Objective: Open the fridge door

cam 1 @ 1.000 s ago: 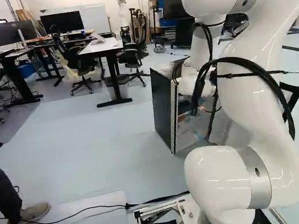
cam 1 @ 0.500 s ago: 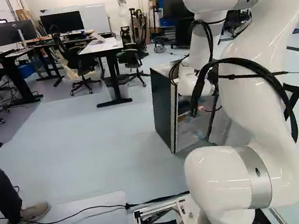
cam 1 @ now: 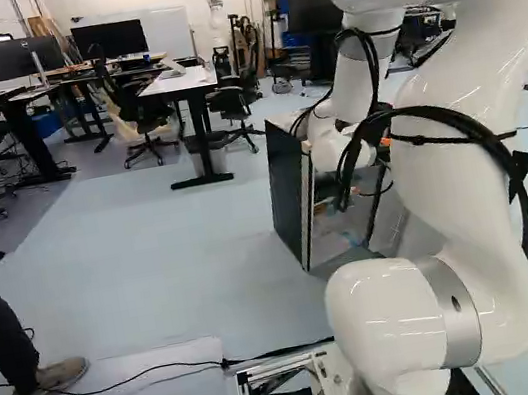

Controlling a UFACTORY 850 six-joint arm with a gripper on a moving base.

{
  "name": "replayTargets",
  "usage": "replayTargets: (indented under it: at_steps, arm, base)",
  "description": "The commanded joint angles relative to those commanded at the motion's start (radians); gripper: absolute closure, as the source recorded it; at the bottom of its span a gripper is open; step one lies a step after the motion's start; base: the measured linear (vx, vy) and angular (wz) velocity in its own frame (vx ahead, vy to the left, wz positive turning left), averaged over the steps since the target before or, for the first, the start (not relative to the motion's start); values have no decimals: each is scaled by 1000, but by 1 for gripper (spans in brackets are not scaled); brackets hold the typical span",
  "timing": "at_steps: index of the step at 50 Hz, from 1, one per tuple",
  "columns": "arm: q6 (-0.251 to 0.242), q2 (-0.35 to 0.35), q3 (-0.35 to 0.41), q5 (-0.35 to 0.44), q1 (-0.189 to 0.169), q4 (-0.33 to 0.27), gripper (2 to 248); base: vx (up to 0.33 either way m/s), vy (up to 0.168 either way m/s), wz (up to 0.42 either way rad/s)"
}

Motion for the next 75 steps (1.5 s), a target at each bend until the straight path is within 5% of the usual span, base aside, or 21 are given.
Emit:
replayTargets:
  at_steps: [75]
  arm:
    - [152, 399, 352, -191, 165, -789, 3]
  base:
    - [0, 0, 0]
